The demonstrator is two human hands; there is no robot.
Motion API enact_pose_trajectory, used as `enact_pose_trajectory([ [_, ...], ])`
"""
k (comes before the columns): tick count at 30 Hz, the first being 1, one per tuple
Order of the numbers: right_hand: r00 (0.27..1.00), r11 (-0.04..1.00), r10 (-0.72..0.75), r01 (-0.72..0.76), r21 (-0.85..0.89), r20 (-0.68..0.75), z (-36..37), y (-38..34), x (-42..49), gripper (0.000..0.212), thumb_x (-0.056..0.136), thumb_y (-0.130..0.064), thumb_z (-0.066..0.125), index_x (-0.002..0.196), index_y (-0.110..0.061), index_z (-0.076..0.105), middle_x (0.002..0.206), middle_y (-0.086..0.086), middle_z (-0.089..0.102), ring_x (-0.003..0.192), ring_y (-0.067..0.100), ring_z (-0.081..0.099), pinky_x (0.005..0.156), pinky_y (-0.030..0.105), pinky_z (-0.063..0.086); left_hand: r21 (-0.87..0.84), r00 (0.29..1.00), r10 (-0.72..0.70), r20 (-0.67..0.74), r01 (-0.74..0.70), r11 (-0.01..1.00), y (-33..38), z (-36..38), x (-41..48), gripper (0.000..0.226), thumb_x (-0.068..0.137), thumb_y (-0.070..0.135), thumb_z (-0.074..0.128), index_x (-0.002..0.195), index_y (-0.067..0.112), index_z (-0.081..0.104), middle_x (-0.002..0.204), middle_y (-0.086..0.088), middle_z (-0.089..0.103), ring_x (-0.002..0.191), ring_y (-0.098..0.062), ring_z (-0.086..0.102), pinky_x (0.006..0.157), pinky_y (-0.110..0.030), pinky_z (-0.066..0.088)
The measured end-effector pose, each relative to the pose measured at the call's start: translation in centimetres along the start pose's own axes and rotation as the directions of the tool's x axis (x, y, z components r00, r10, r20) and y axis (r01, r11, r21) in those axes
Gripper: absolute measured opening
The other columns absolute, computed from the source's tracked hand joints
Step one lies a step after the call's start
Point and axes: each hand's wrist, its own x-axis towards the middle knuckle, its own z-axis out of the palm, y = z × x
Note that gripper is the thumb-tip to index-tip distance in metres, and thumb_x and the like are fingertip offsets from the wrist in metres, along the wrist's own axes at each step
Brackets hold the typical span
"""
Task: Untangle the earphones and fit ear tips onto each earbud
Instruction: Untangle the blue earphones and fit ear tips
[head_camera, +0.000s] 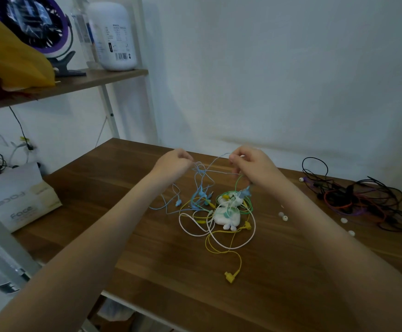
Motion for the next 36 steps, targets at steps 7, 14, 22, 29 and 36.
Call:
enact_pose_trajectory([
  [7, 0.999, 0.991, 0.018, -0.023, -0.13, -0.04, 1.5, 1.4, 1.0, 0.009, 0.093, -0.017, 0.057, 0.102, -0.019, 0.056, 0.095, -0.004, 0.056, 0.087, 0.014, 0.055, 0.071, 0.022, 0.038, 0.249, 0.989, 0.006, 0.149, -0.043, 0.968, -0.4, -0.8, -0.8, 0.026, 0.096, 0.03, 0.054, 0.094, 0.011, 0.071, 0.086, 0.004, 0.066, 0.068, -0.01, 0.054, 0.065, -0.026, 0.041],
  [14, 0.988, 0.992, -0.124, 0.125, -0.01, 0.089, 4.1, -0.3, 0.6, 0.04, 0.083, -0.025, 0.071, 0.117, -0.018, 0.052, 0.098, -0.007, 0.052, 0.088, 0.009, 0.052, 0.073, 0.019, 0.043, 0.032, 0.986, 0.104, 0.133, -0.109, 0.994, 0.8, -1.1, -1.9, 0.026, 0.096, 0.028, 0.052, 0.087, 0.018, 0.074, 0.062, 0.006, 0.059, 0.048, 0.0, 0.044, 0.049, -0.019, 0.032],
  [22, 0.979, 0.991, -0.059, 0.081, -0.109, 0.194, 5.1, 0.4, 0.8, 0.029, 0.091, -0.007, 0.044, 0.079, -0.029, 0.059, 0.081, -0.009, 0.062, 0.081, 0.016, 0.061, 0.071, 0.027, 0.048, 0.047, 0.985, 0.175, -0.008, -0.174, 0.984, 0.2, -2.0, -2.0, 0.032, 0.098, 0.034, 0.045, 0.085, 0.025, 0.073, 0.052, 0.004, 0.057, 0.052, 0.001, 0.049, 0.064, -0.027, 0.039],
  [29, 0.99, 0.971, 0.134, -0.123, 0.206, -0.038, 4.5, 1.6, 1.7, 0.023, 0.097, -0.002, 0.037, 0.099, -0.014, 0.057, 0.082, 0.008, 0.064, 0.058, 0.019, 0.06, 0.055, 0.031, 0.052, 0.254, 0.989, 0.117, -0.086, -0.092, 0.963, -2.1, -3.5, -1.9, 0.032, 0.097, 0.045, 0.046, 0.107, 0.021, 0.064, 0.098, 0.006, 0.063, 0.097, -0.013, 0.055, 0.077, -0.03, 0.04],
  [36, 0.961, 0.95, 0.252, -0.224, 0.216, -0.112, 3.7, 3.0, 1.9, 0.03, 0.101, -0.023, 0.039, 0.094, -0.005, 0.062, 0.071, 0.009, 0.065, 0.051, 0.023, 0.054, 0.049, 0.033, 0.047, 0.432, 0.986, -0.027, 0.165, -0.047, 0.901, -3.4, -5.1, -2.0, 0.04, 0.09, 0.052, 0.056, 0.099, 0.016, 0.072, 0.096, 0.007, 0.064, 0.097, -0.013, 0.056, 0.081, -0.031, 0.042],
])
